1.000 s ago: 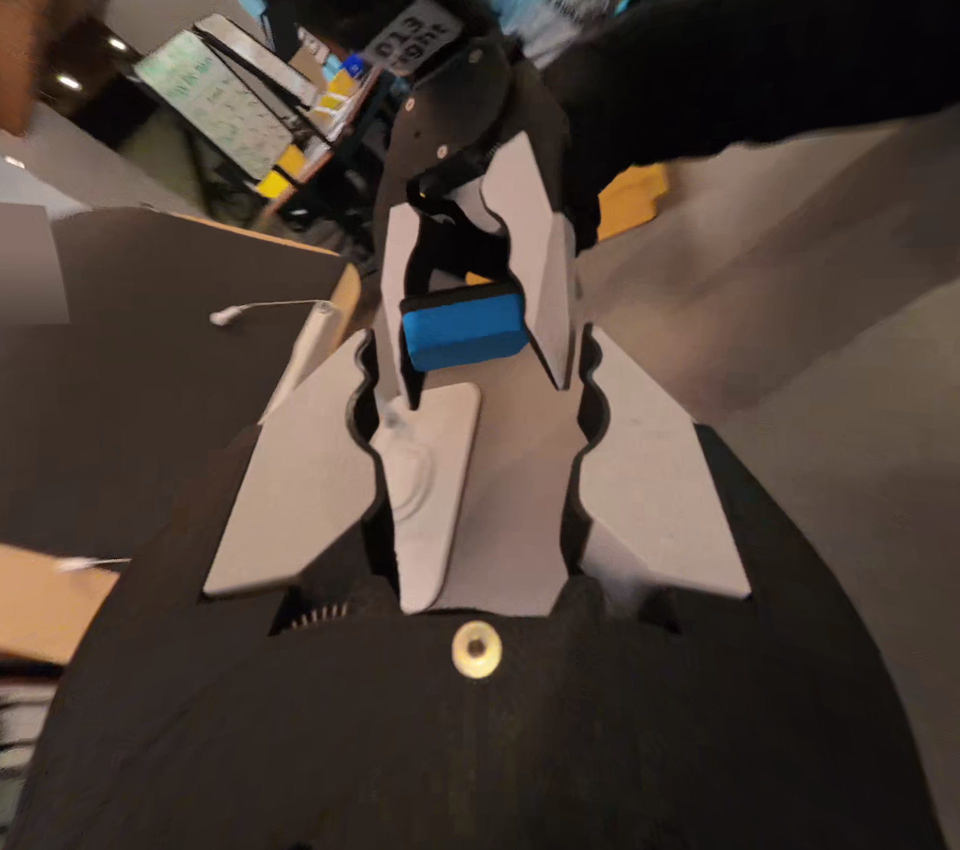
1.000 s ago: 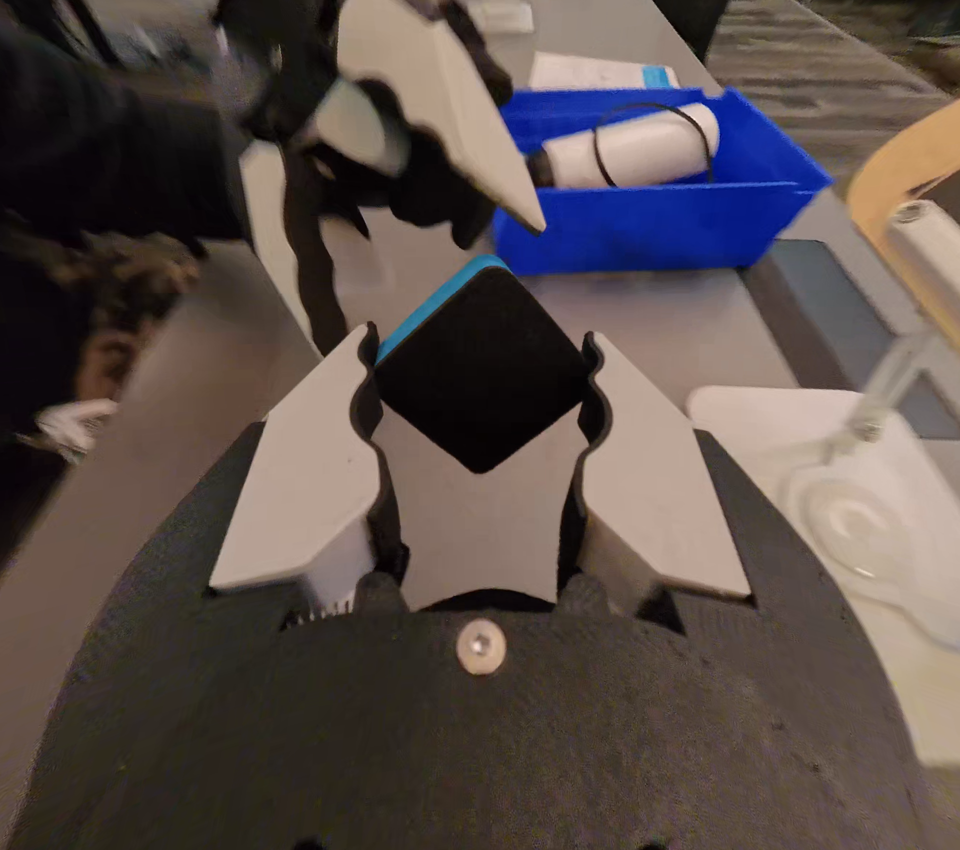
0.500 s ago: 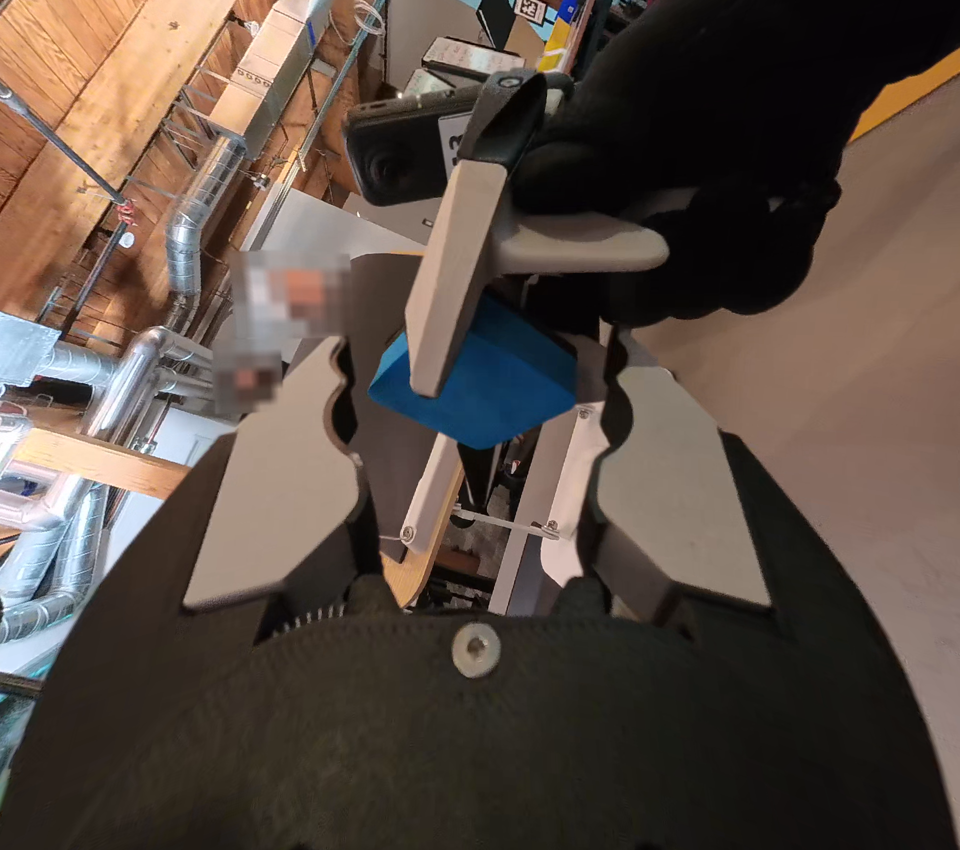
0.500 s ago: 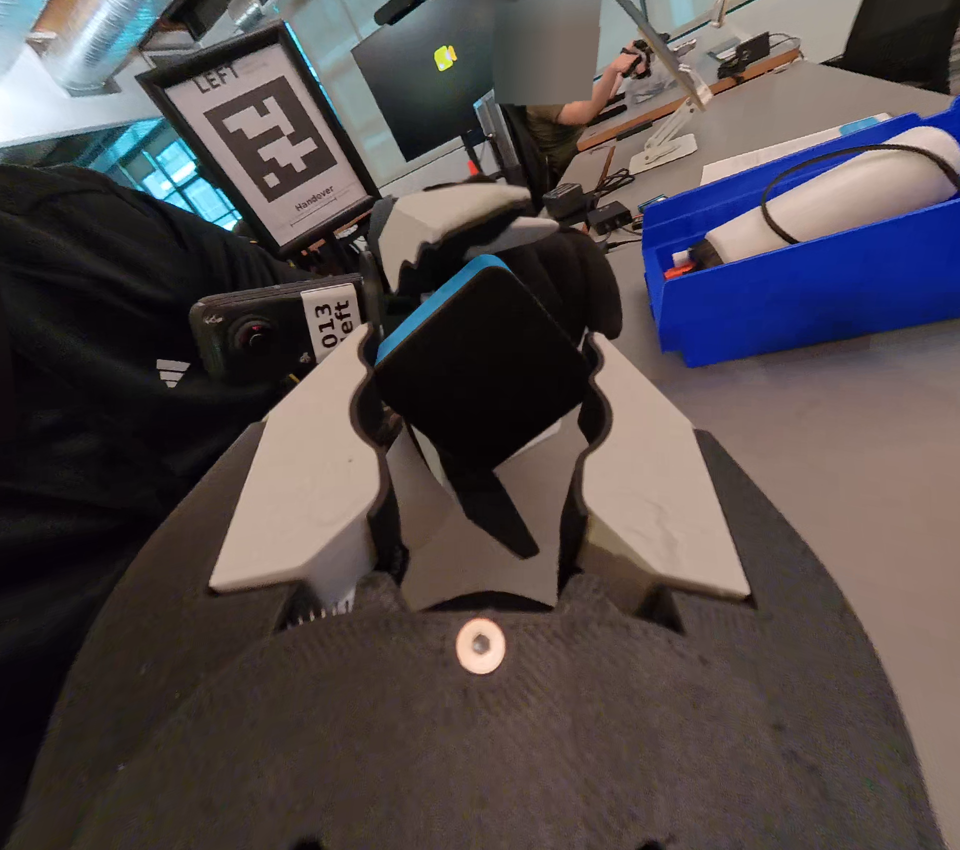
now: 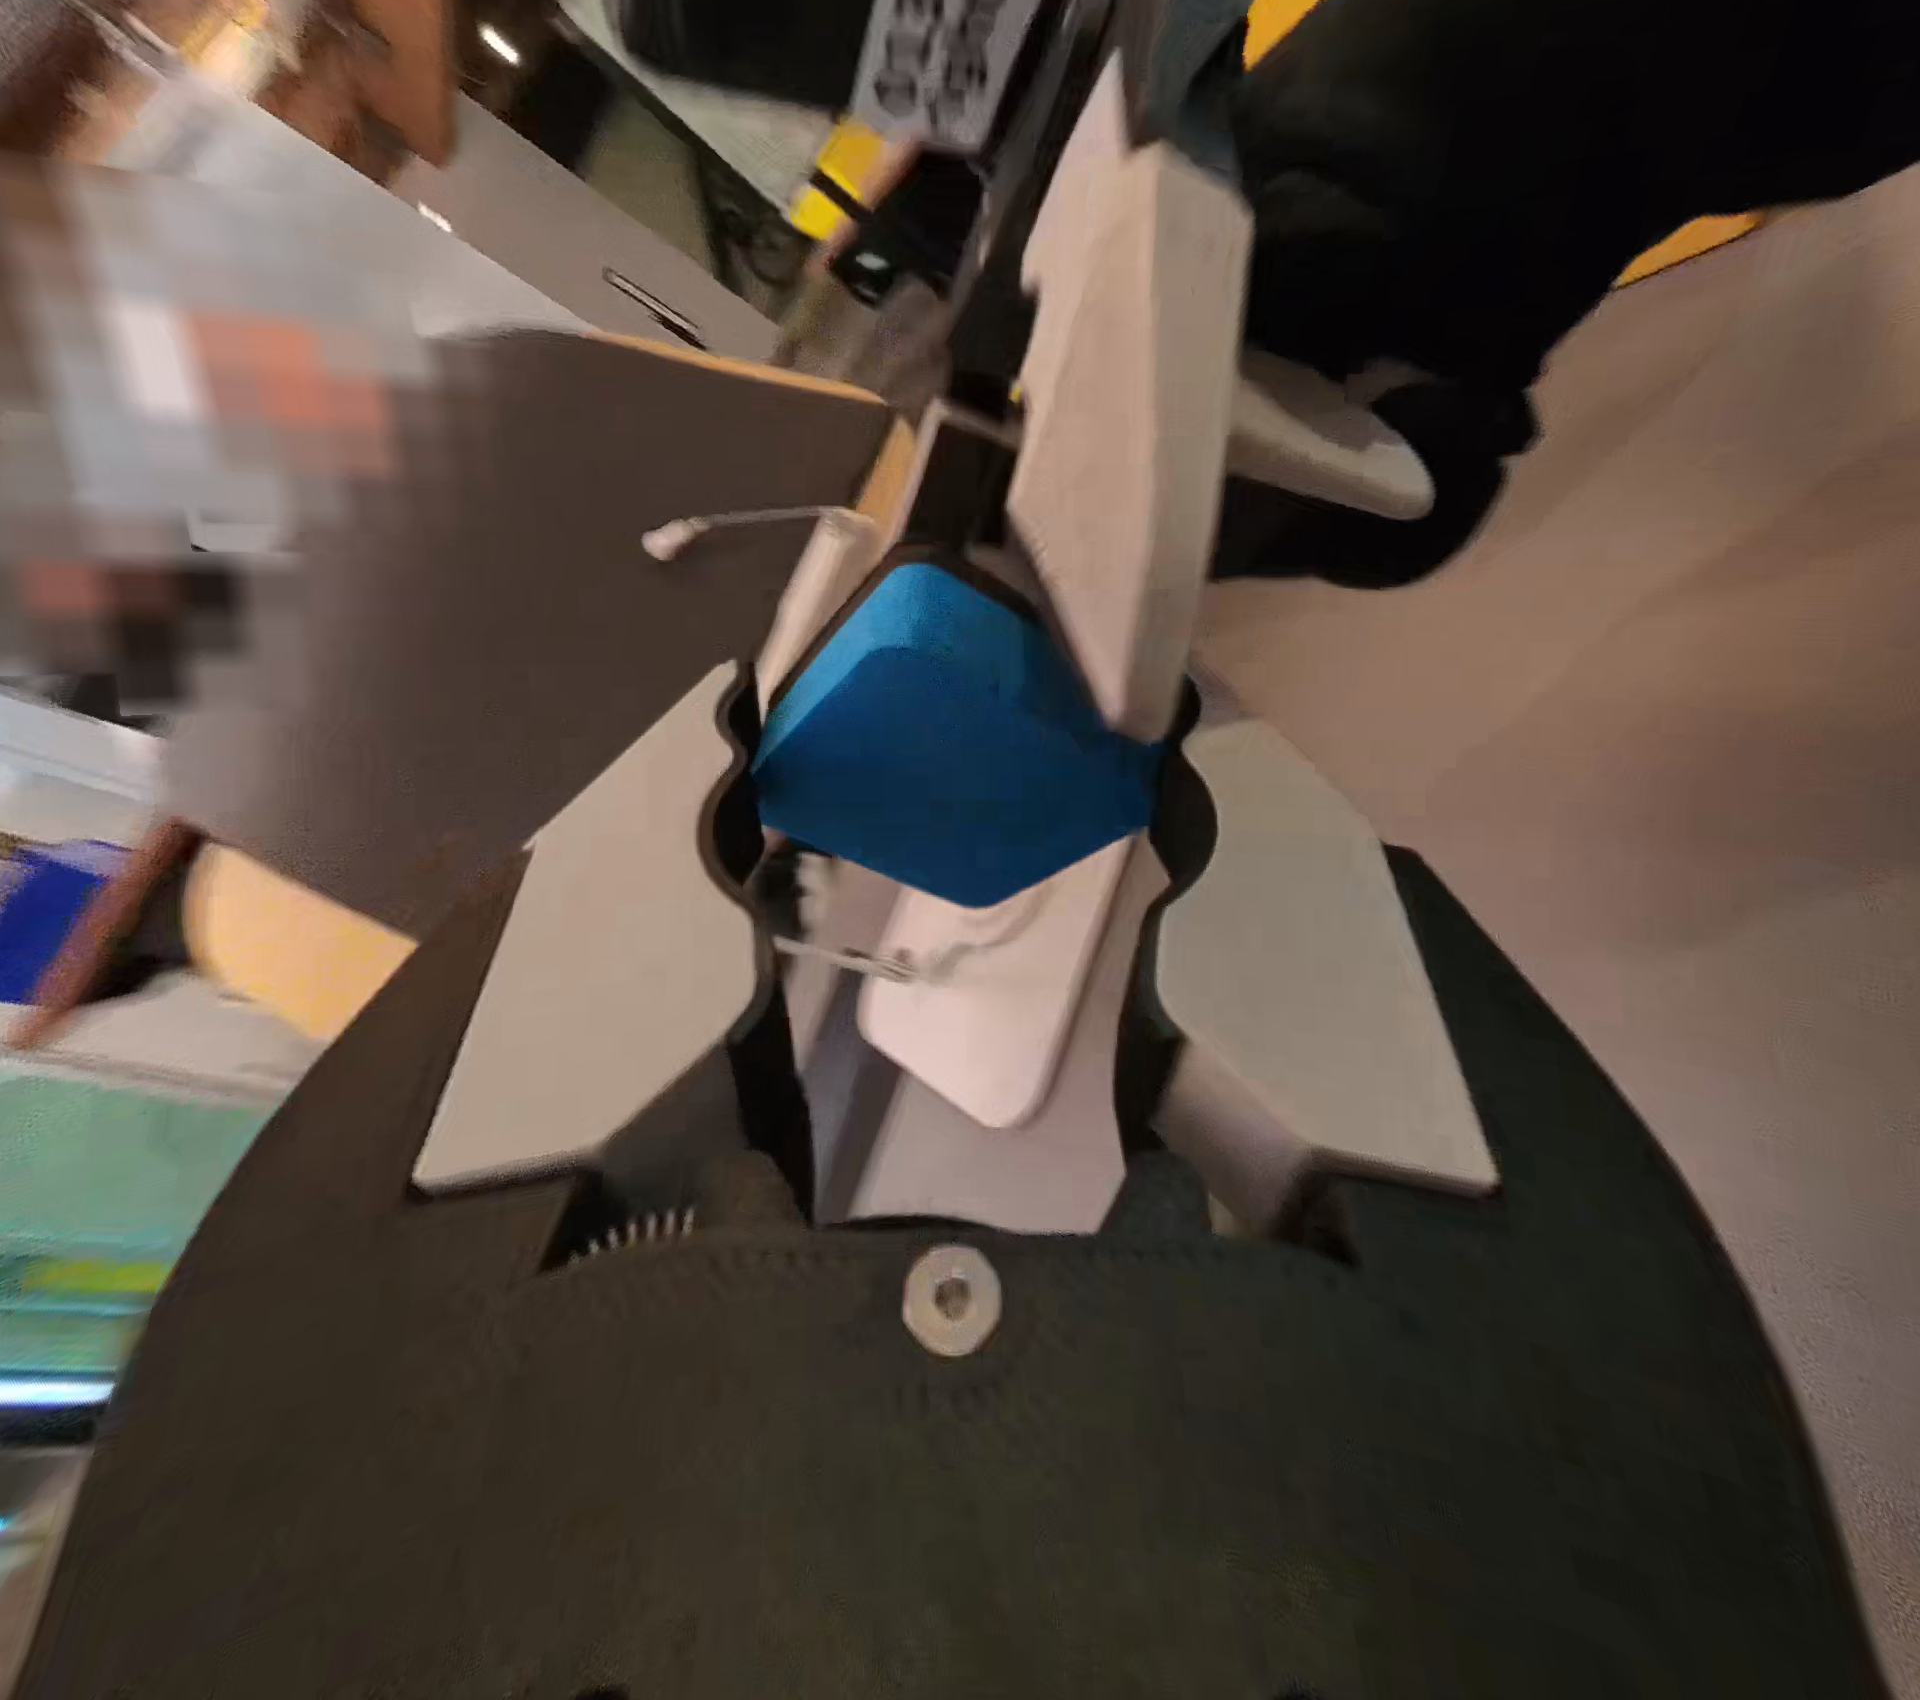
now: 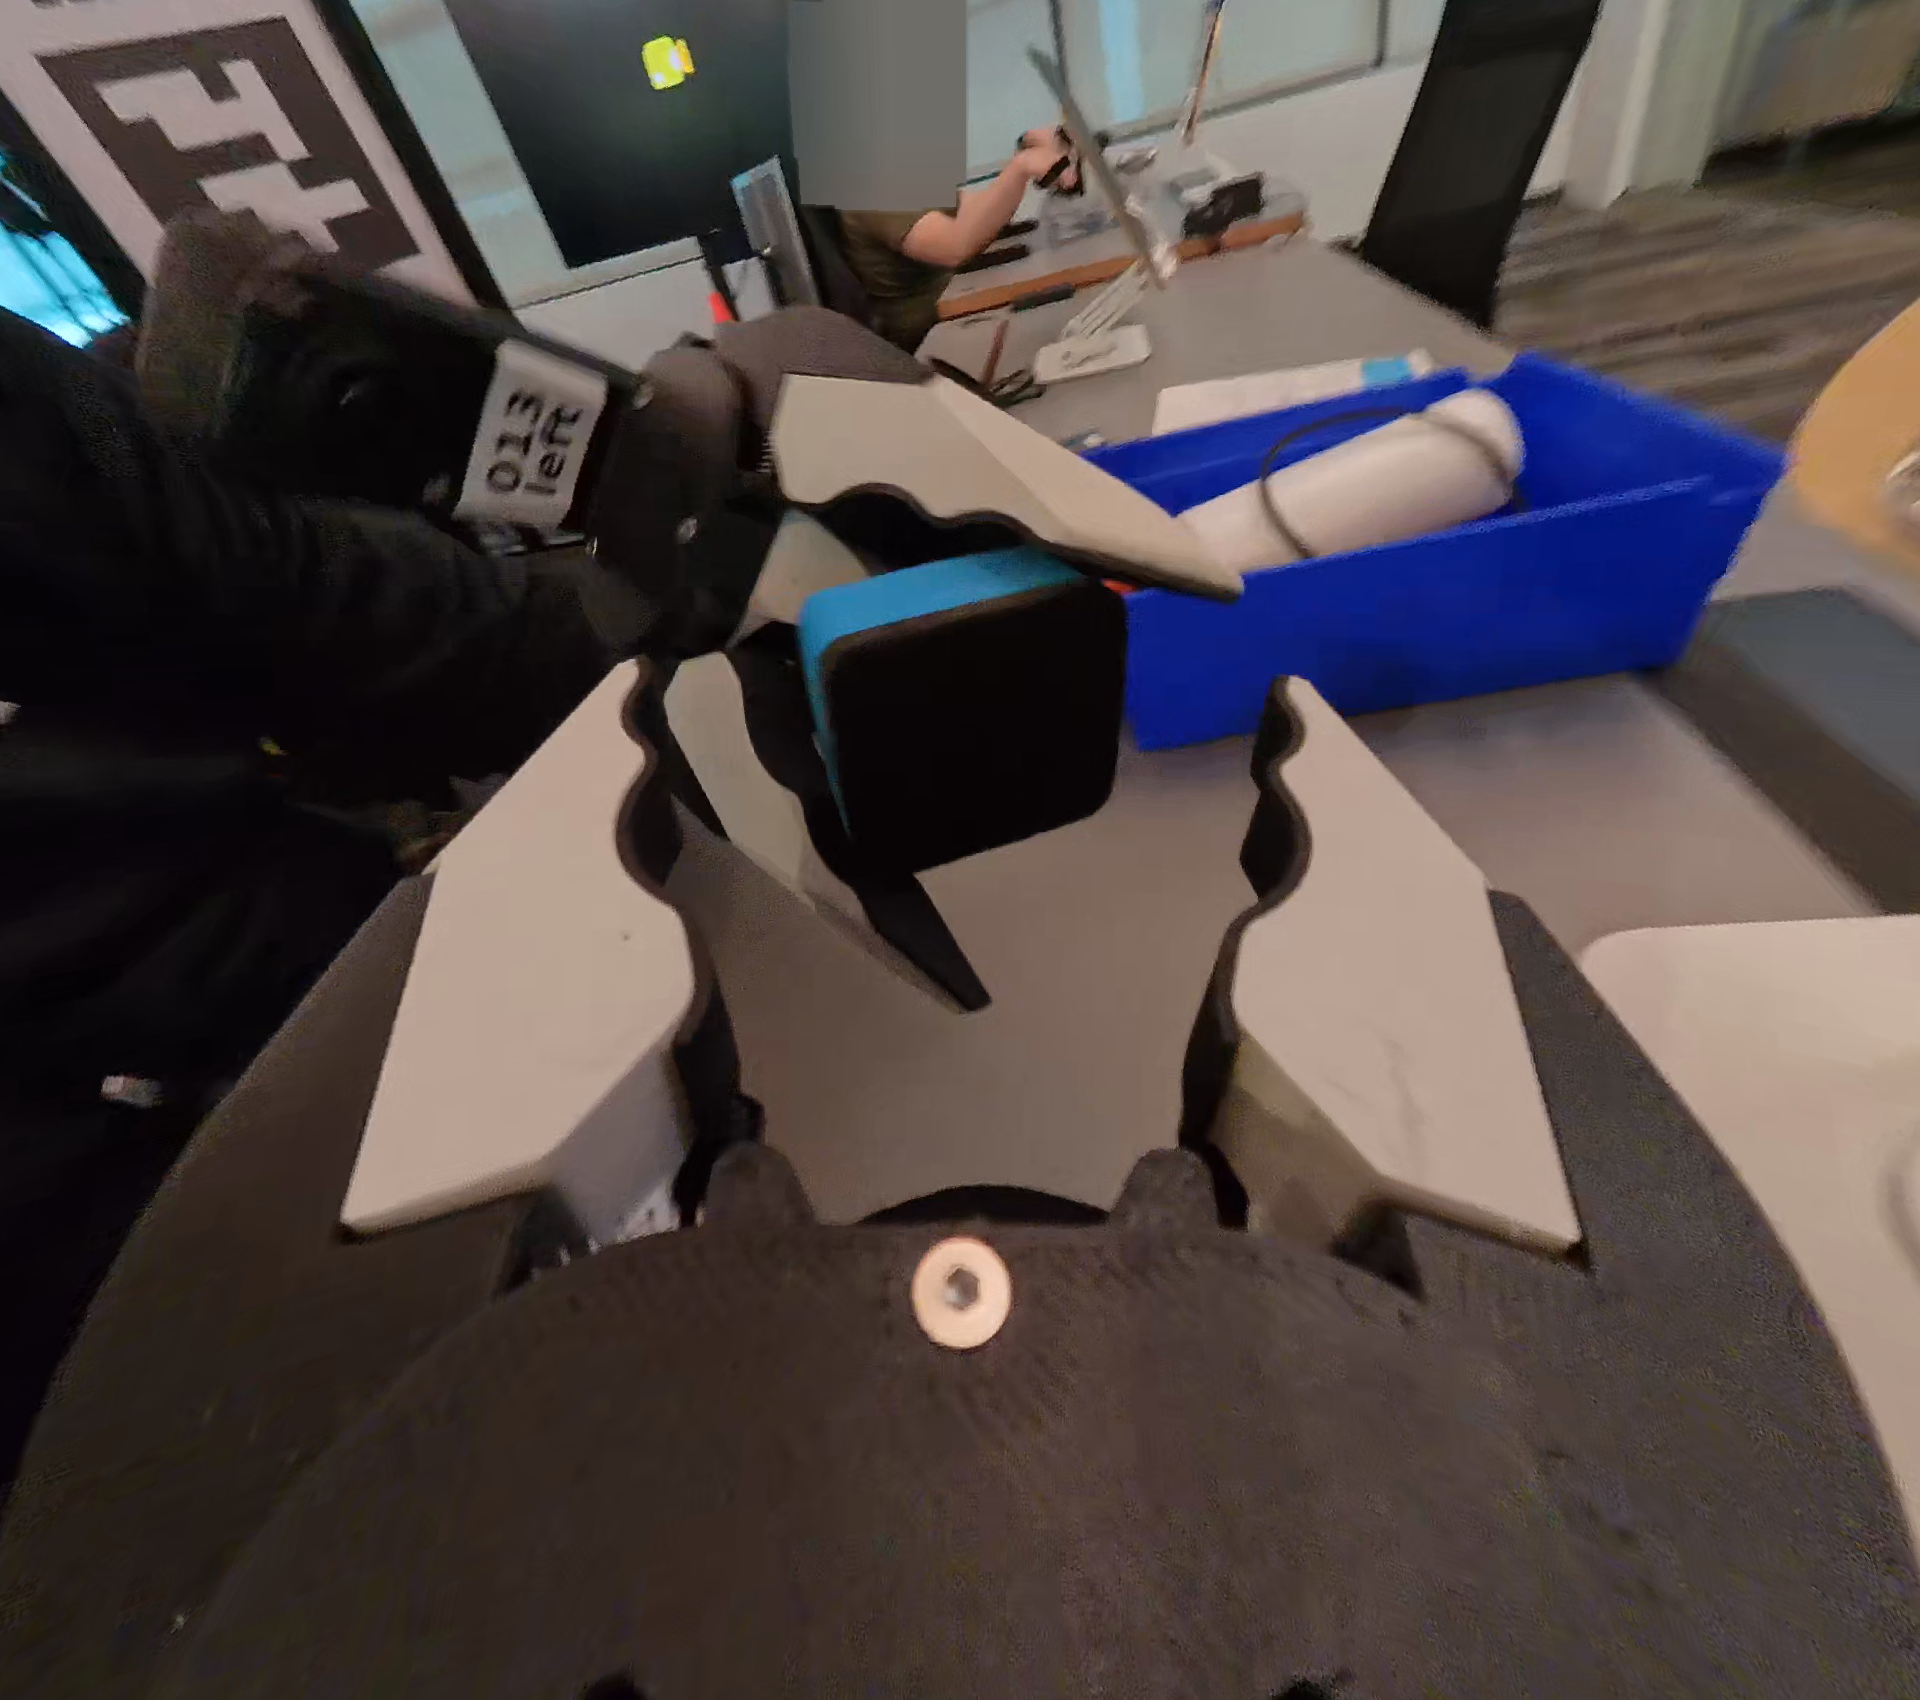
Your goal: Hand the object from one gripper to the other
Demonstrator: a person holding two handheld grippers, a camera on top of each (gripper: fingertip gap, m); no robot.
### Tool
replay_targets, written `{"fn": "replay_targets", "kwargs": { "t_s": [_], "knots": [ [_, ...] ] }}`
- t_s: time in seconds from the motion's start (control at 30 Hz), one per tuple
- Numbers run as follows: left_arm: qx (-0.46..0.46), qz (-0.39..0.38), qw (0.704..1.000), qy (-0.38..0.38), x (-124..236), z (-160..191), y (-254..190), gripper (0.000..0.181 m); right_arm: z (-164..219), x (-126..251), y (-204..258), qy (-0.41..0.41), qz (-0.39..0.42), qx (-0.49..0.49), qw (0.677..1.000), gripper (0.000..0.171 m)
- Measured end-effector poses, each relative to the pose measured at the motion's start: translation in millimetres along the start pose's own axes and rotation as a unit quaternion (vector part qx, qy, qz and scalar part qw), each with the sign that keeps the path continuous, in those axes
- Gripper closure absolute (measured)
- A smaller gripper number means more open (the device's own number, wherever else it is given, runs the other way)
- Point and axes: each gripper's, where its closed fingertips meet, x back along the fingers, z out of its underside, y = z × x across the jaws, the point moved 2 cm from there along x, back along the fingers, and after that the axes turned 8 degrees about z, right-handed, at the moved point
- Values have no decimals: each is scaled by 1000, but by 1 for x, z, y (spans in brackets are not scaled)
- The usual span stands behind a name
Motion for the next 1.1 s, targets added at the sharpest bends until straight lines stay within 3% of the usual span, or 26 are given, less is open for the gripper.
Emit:
{"fn": "replay_targets", "kwargs": {
  "t_s": [0.13,0.17,0.23,0.37,0.5,0.6,0.93,1.1],
  "knots": [
    [185,130,973,-39,5,6,4,107,-14,16,-6,-11,64,104,992,62],
    [234,169,955,-61,8,4,6,107,-17,20,-6,-14,81,133,988,63],
    [346,278,890,-102,18,-1,7,107,-19,24,-6,1,118,206,971,63],
    [458,385,781,-177,32,-2,25,107,-18,17,-8,53,214,388,895,57],
    [485,463,714,-202,37,-2,18,107,-17,-2,2,75,261,516,812,54],
    [486,491,697,-195,34,-4,4,107,-14,-15,10,73,261,540,796,58],
    [455,542,679,-196,35,-17,-21,107,4,-24,10,98,229,530,811,92],
    [457,545,673,-202,35,-18,-19,107,4,-24,10,101,228,527,812,96]
  ]
}}
